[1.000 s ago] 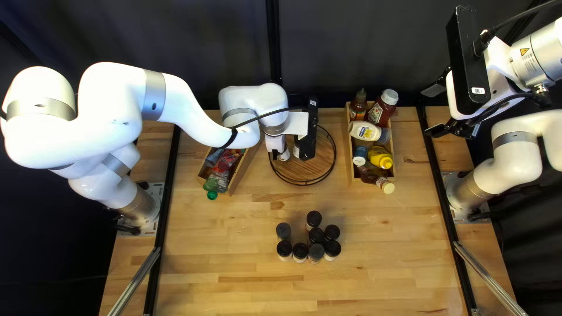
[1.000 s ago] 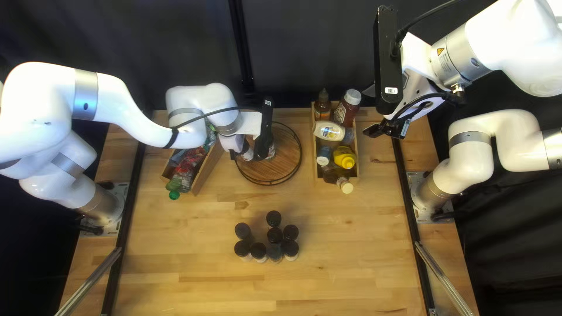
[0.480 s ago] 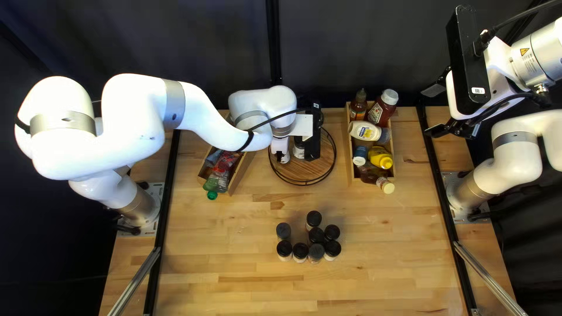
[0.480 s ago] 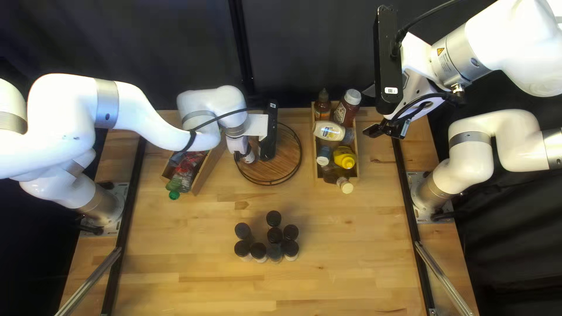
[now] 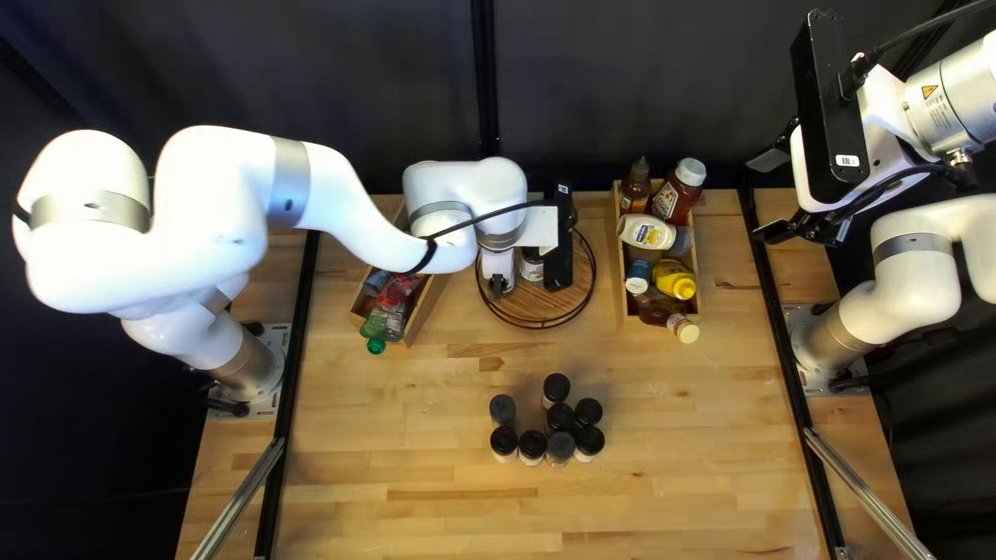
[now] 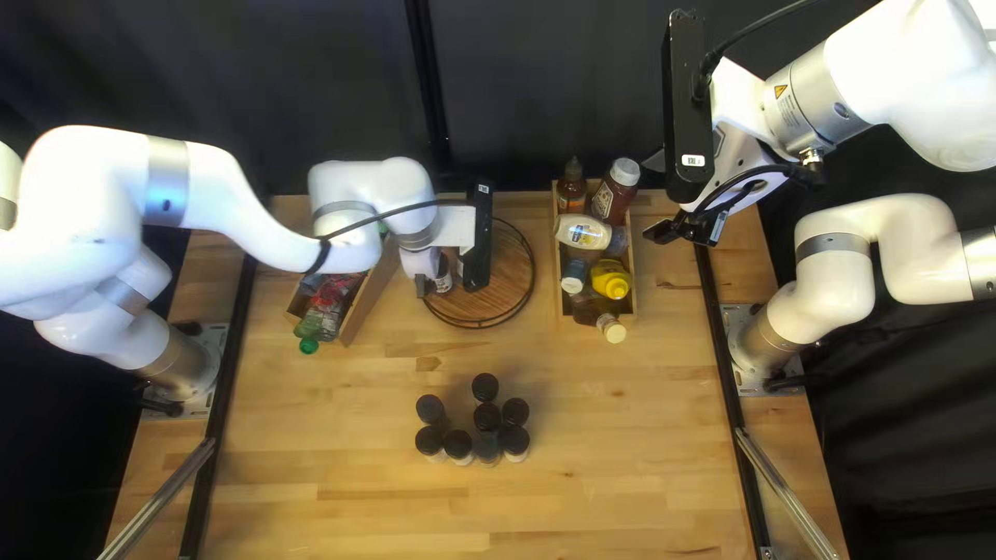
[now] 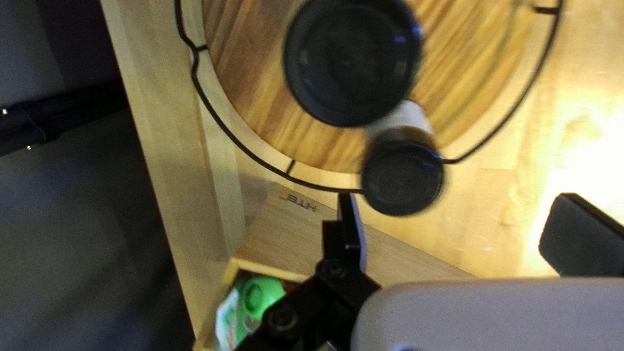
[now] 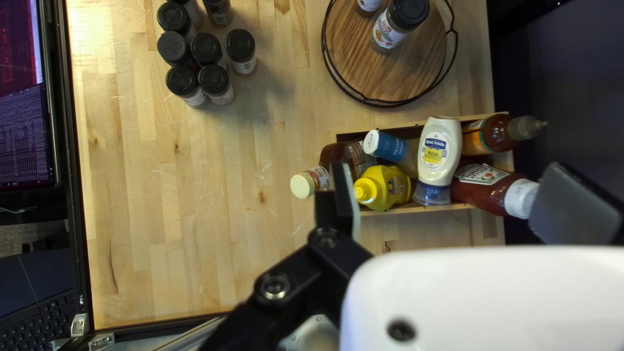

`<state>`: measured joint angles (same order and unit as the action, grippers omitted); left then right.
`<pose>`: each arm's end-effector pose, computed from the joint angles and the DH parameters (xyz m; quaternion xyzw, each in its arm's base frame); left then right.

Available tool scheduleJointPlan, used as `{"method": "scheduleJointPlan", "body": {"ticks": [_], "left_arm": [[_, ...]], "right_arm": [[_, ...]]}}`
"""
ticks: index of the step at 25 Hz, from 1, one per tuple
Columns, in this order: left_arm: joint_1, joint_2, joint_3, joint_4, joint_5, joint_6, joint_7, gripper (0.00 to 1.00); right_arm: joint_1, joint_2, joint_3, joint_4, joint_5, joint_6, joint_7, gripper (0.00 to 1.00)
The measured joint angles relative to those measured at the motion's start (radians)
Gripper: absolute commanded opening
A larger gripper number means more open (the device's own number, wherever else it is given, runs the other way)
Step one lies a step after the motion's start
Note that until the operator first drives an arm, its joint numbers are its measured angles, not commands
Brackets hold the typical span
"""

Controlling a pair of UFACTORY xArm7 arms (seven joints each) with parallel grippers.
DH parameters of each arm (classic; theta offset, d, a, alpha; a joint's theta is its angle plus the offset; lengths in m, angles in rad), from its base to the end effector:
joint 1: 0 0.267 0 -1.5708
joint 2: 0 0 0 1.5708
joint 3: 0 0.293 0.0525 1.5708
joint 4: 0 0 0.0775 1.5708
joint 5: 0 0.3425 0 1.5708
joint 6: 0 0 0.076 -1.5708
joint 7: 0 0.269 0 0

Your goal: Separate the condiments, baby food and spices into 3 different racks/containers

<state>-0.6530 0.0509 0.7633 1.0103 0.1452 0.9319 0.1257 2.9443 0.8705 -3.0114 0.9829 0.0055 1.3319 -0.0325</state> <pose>0.4722 0.0804 0.1661 -0.9956 0.0504 -0.0109 0.0785 0.3182 -0.0146 0.4681 0.9654 -0.0262 0.2515 0.0638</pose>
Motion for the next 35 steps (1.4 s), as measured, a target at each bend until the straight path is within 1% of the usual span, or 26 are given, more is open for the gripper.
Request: {"method": "scheduleJointPlan", "body": {"ticks": [3,6,9,12,16,20,23,30,35], "left_arm": [[-0.054,-0.050,-0.054,-0.022,0.036,0.019,-0.024,1.00],[-0.104,-0.067,-0.105,-0.016,0.056,0.047,-0.016,1.00],[-0.144,-0.036,-0.147,0.019,0.052,0.079,0.033,1.00],[-0.165,0.000,-0.173,0.043,0.031,0.092,0.108,1.00],[-0.172,0.036,-0.194,0.047,-0.009,0.090,0.224,1.00],[-0.165,0.062,-0.207,0.034,-0.064,0.072,0.347,1.00],[-0.159,0.093,-0.219,0.029,-0.097,0.052,0.411,1.00],[-0.148,0.169,-0.235,0.030,-0.125,-0.004,0.468,1.00],[-0.137,0.205,-0.246,0.047,-0.150,-0.023,0.499,1.00]], "right_arm": [[0.000,0.000,0.000,0.000,0.000,0.000,0.000,1.00],[0.000,0.000,0.000,0.000,0.000,0.000,0.000,1.00],[0.000,0.000,0.000,0.000,0.000,0.000,0.000,1.00],[0.000,0.000,0.000,0.000,0.000,0.000,0.000,1.00],[0.000,0.000,0.000,0.000,0.000,0.000,0.000,1.00],[0.000,0.000,0.000,0.000,0.000,0.000,0.000,1.00],[0.000,0.000,0.000,0.000,0.000,0.000,0.000,1.00],[0.000,0.000,0.000,0.000,0.000,0.000,0.000,1.00],[0.000,0.000,0.000,0.000,0.000,0.000,0.000,1.00]]}}
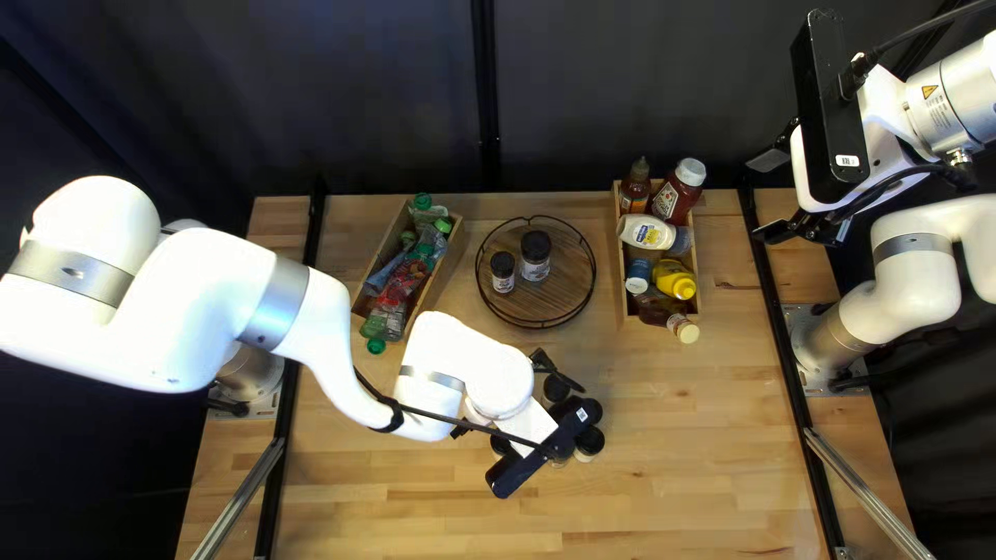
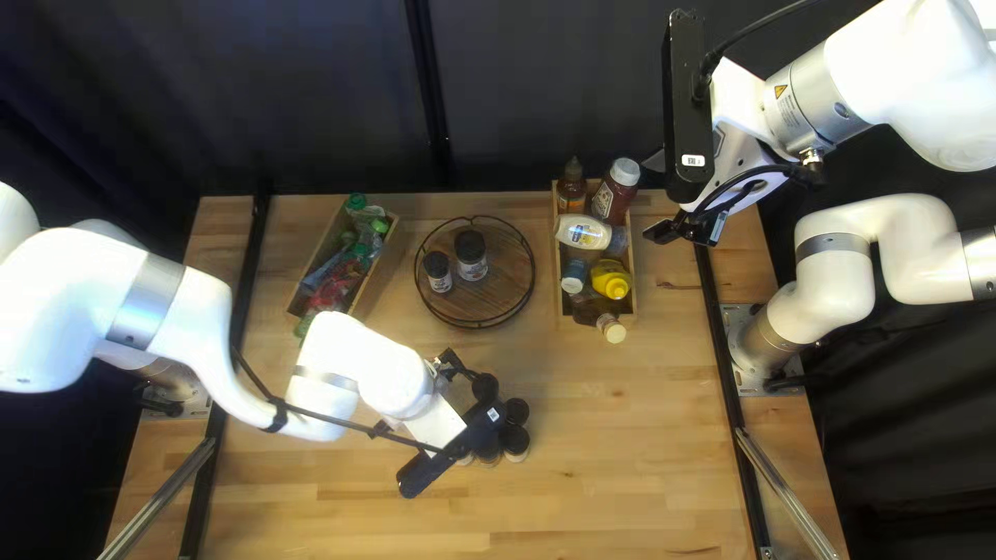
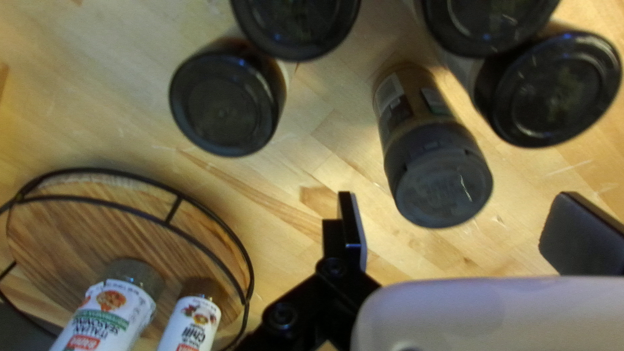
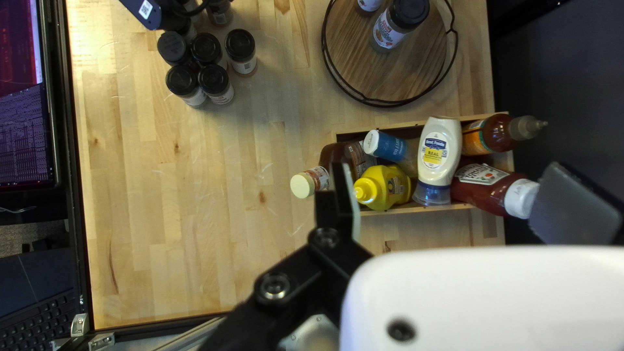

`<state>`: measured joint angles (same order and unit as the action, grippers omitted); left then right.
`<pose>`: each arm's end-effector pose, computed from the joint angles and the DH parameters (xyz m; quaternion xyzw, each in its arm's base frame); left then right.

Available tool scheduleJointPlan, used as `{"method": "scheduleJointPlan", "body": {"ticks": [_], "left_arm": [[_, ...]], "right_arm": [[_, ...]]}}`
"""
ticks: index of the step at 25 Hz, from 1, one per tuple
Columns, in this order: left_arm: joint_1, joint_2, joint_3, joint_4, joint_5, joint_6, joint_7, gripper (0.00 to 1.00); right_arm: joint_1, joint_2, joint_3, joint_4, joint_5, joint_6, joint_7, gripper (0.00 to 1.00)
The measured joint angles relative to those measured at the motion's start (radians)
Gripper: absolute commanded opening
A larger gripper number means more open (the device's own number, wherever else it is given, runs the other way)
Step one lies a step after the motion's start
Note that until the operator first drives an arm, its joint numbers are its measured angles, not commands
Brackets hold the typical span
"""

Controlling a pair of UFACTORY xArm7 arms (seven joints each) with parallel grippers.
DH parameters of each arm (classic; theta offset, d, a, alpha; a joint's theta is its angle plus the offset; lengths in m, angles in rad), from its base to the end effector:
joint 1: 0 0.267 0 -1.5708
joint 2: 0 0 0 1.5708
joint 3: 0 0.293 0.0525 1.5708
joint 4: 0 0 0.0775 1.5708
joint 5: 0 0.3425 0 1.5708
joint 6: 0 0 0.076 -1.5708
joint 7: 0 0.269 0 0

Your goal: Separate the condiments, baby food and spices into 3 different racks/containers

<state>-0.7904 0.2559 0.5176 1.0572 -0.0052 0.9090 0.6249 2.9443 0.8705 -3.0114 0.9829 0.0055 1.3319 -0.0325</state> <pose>0.4637 -0.1152 0.0955 -0.8973 0.4355 0.0472 0.0535 0.3182 -0.0146 0.4681 0.9654 -0.0262 0.2515 0.0638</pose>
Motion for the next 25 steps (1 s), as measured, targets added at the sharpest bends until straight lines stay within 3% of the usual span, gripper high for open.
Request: {"method": "scheduleJointPlan", "body": {"ticks": [2,3,15,25], "left_arm": [[0.002,0.003,-0.001,0.001,-0.004,-0.002,0.007,0.67],[0.003,0.003,-0.001,0.001,-0.004,-0.002,0.008,0.01],[-0.008,-0.104,0.026,0.020,0.067,0.108,-0.044,0.00],[0.071,-0.112,0.123,0.118,0.096,0.200,-0.164,0.00]], "right_arm": [[0.000,0.000,0.000,0.000,0.000,0.000,0.000,1.00],[0.000,0.000,0.000,0.000,0.000,0.000,0.000,1.00],[0.000,0.000,0.000,0.000,0.000,0.000,0.000,1.00],[0.000,0.000,0.000,0.000,0.000,0.000,0.000,1.00]]}}
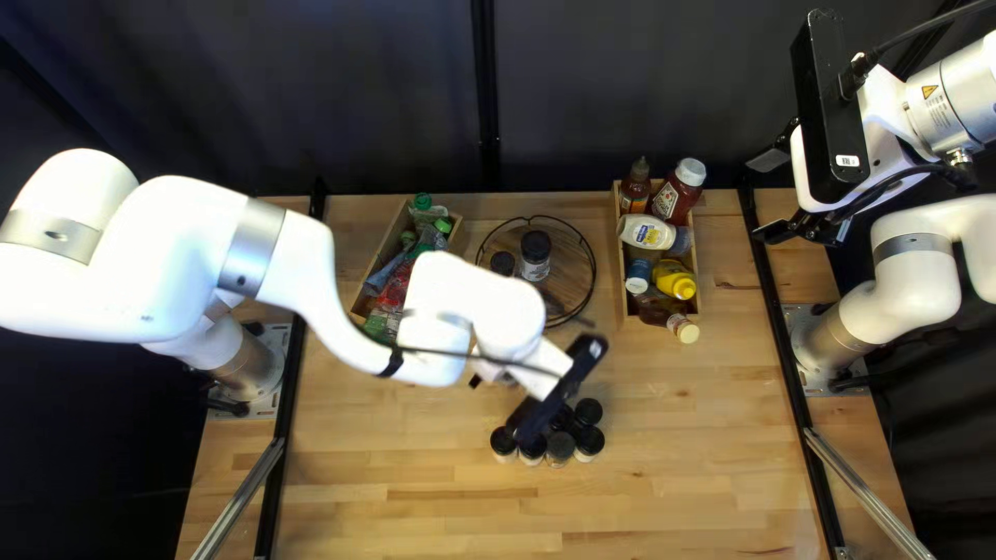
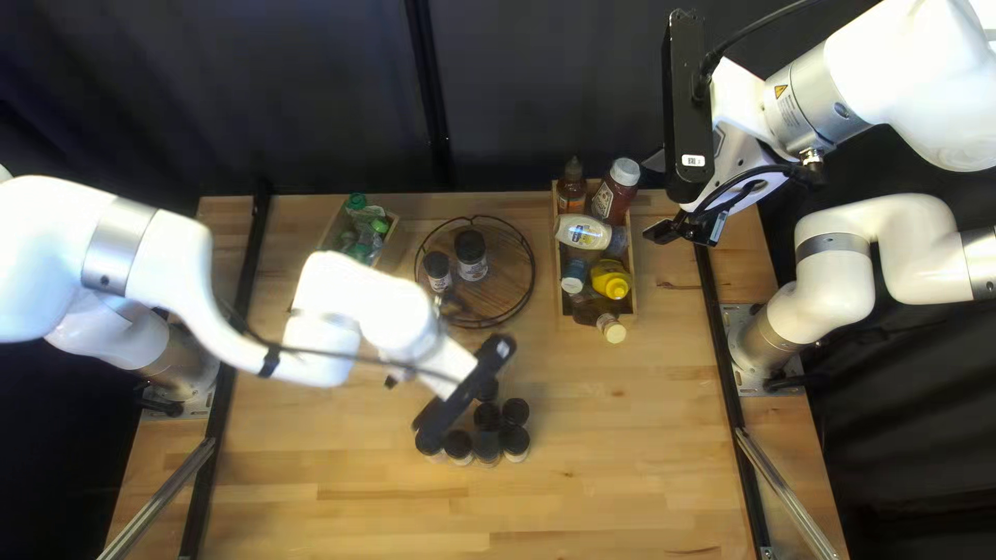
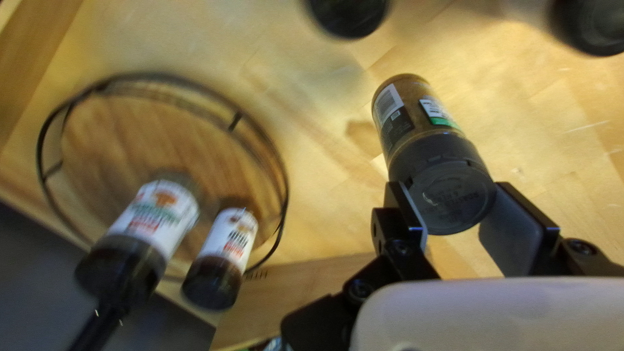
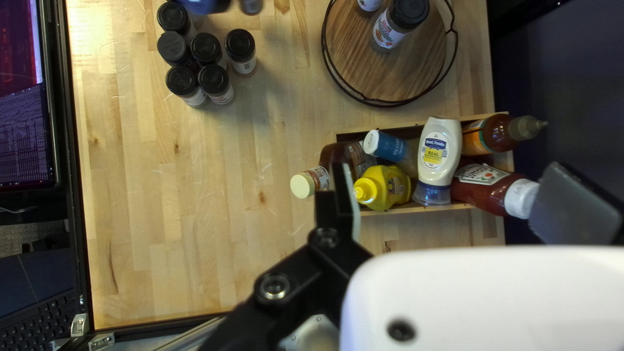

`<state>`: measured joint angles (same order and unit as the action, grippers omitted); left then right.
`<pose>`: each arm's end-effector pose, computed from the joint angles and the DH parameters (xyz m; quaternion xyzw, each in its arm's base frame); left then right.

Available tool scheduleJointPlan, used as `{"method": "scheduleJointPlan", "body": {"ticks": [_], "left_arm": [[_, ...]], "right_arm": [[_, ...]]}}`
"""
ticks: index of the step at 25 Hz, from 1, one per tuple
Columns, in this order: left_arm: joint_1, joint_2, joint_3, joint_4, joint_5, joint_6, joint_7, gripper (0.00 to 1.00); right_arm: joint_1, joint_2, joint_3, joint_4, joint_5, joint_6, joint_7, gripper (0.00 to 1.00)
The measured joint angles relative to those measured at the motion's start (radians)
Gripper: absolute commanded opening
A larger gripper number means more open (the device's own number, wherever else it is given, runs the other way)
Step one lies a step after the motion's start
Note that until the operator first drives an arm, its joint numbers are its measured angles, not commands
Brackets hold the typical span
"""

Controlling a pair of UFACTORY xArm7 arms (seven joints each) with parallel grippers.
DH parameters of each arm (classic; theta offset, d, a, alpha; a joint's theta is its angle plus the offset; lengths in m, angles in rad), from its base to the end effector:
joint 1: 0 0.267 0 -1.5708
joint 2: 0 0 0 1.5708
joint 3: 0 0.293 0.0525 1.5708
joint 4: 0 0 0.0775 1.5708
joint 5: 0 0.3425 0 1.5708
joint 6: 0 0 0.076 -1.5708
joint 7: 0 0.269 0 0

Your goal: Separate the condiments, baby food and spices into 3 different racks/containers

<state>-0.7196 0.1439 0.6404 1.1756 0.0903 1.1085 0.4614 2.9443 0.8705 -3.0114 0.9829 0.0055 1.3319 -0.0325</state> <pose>0.4864 -0.0149 0.1824 -0.9538 0.2877 0.0402 0.0765 0.3182 -0.0146 0.4681 0.9654 -0.0262 0.2515 0.0638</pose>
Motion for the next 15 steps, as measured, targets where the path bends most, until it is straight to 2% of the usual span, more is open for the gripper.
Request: {"method": "scheduleJointPlan", "body": {"ticks": [8,15], "left_arm": [[0.086,0.061,0.070,0.073,-0.049,-0.007,-0.080,0.00],[0.138,0.088,0.099,0.050,-0.082,-0.055,-0.075,0.00]], "right_arm": [[0.000,0.000,0.000,0.000,0.000,0.000,0.000,1.00],[0.000,0.000,0.000,0.000,0.000,0.000,0.000,1.00]]}}
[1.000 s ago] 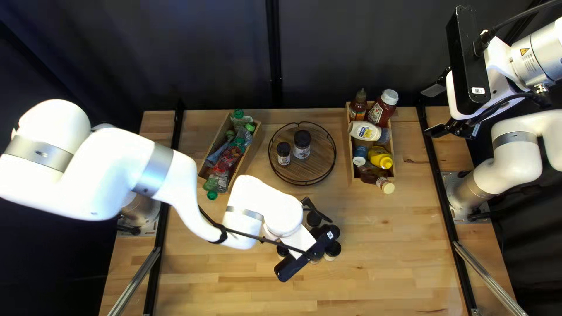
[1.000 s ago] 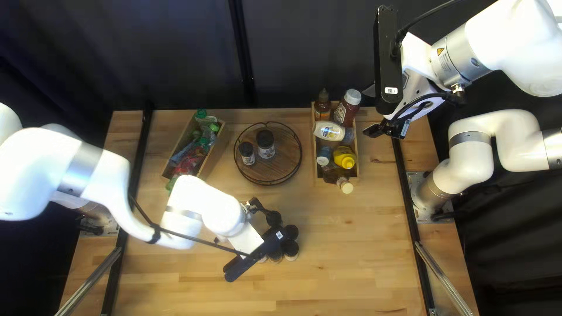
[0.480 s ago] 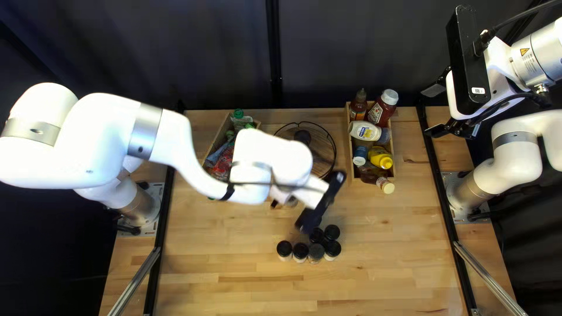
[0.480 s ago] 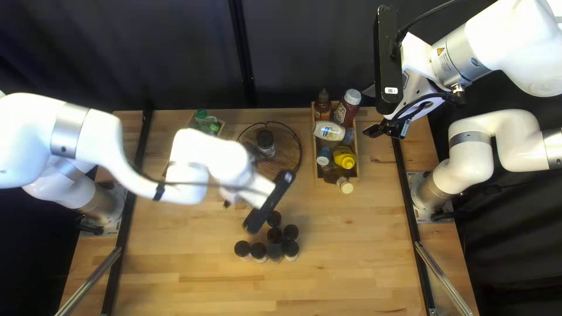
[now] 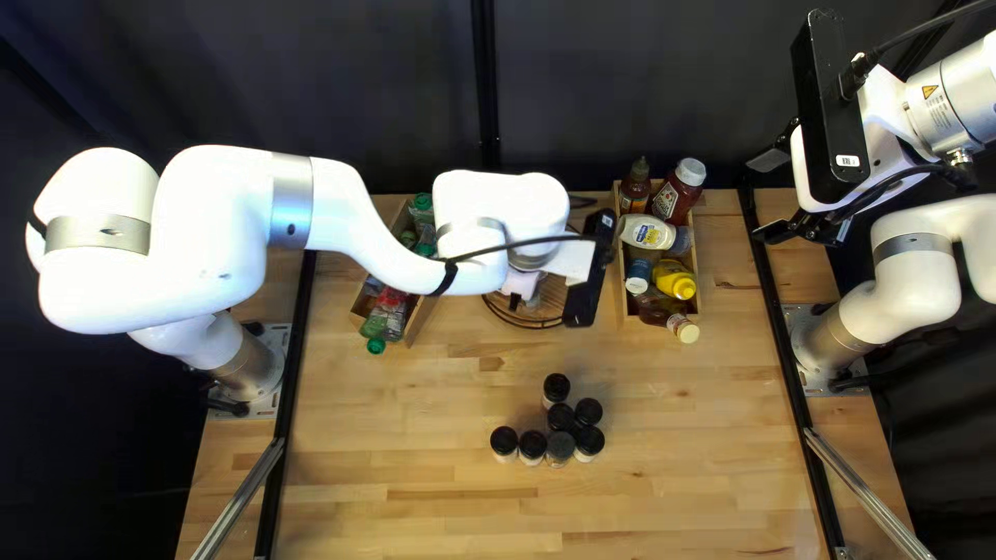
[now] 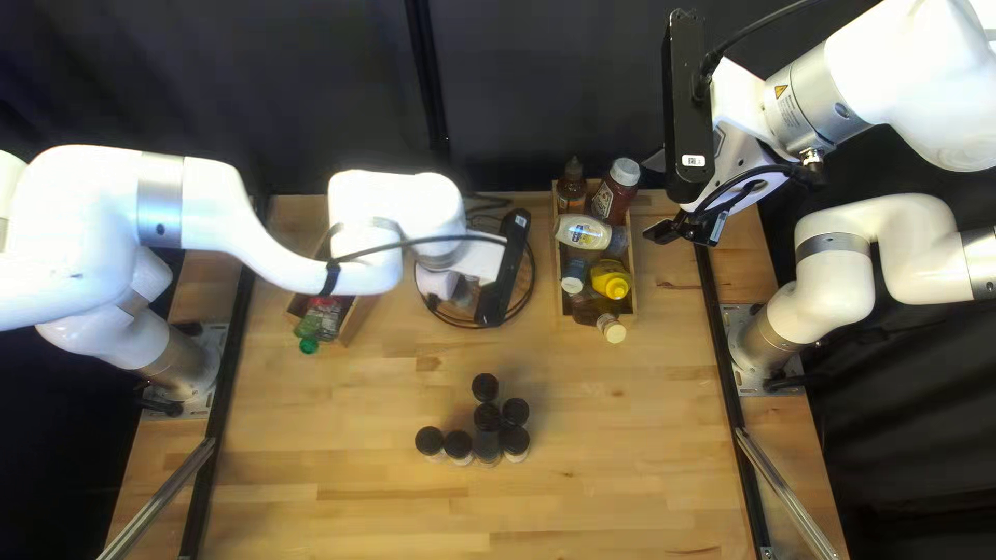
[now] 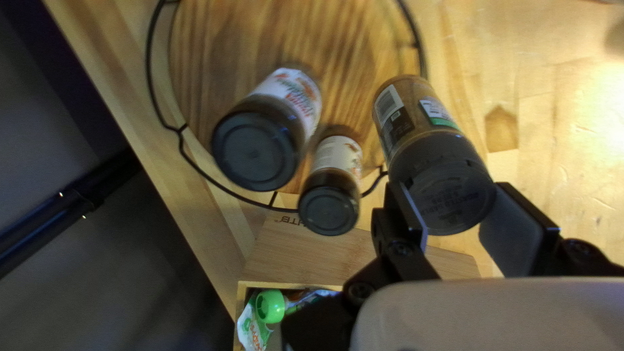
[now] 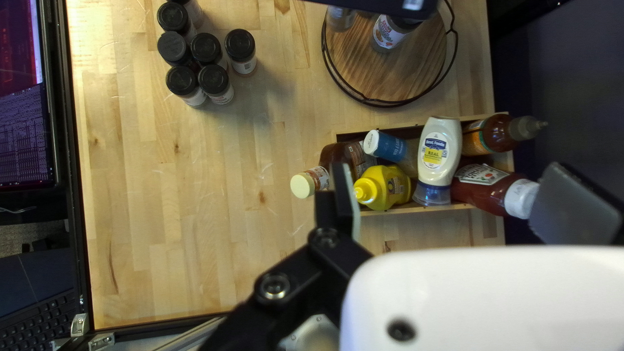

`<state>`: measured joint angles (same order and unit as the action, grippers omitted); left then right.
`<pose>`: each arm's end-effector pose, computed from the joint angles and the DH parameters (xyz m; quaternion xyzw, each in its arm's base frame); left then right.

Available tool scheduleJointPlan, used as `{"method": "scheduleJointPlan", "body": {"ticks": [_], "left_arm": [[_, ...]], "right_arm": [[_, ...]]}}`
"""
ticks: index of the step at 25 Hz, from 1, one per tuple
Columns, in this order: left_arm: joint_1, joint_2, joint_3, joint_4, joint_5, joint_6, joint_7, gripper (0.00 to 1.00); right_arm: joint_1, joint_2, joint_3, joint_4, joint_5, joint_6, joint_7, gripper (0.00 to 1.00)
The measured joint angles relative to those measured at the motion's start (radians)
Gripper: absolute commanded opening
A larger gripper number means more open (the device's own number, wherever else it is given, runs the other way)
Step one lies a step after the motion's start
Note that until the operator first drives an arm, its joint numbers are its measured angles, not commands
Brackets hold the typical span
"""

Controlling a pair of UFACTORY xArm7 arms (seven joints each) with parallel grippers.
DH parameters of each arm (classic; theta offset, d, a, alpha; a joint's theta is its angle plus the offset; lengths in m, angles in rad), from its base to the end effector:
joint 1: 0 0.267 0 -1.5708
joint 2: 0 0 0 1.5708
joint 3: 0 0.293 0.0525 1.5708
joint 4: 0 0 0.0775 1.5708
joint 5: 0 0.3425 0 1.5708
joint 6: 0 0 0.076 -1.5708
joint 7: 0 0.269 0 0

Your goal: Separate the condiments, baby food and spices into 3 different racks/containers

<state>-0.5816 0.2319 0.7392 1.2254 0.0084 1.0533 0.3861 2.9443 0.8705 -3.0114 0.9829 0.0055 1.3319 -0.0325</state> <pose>0.5062 0.0895 0.1766 -0.9892 0.1223 0.0218 0.0783 0.3182 -0.0146 0.4681 0.9654 -0.0262 0.2515 0.0638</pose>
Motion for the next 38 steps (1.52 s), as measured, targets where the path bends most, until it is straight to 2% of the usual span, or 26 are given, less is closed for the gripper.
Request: {"method": "scheduleJointPlan", "body": {"ticks": [16,18,20,22,23,27,32,38], "left_arm": [[0.023,0.045,-0.007,-0.042,-0.050,-0.065,0.002,0.00],[0.023,0.049,-0.007,-0.042,-0.052,-0.066,-0.001,0.04],[0.023,0.051,-0.007,-0.042,-0.052,-0.065,-0.004,0.55],[0.023,0.055,-0.008,-0.040,-0.054,-0.063,-0.005,0.86],[0.024,0.058,-0.010,-0.038,-0.056,-0.061,-0.004,0.91],[0.027,0.070,-0.016,-0.023,-0.066,-0.049,0.000,1.00],[0.015,0.067,-0.020,-0.008,-0.060,-0.029,-0.011,1.00],[-0.056,-0.017,-0.038,-0.050,-0.017,-0.028,-0.068,1.00]], "right_arm": [[0.000,0.000,0.000,0.000,0.000,0.000,0.000,1.00],[0.000,0.000,0.000,0.000,0.000,0.000,0.000,1.00],[0.000,0.000,0.000,0.000,0.000,0.000,0.000,1.00],[0.000,0.000,0.000,0.000,0.000,0.000,0.000,1.00],[0.000,0.000,0.000,0.000,0.000,0.000,0.000,1.00],[0.000,0.000,0.000,0.000,0.000,0.000,0.000,1.00],[0.000,0.000,0.000,0.000,0.000,0.000,0.000,1.00],[0.000,0.000,0.000,0.000,0.000,0.000,0.000,1.00]]}}
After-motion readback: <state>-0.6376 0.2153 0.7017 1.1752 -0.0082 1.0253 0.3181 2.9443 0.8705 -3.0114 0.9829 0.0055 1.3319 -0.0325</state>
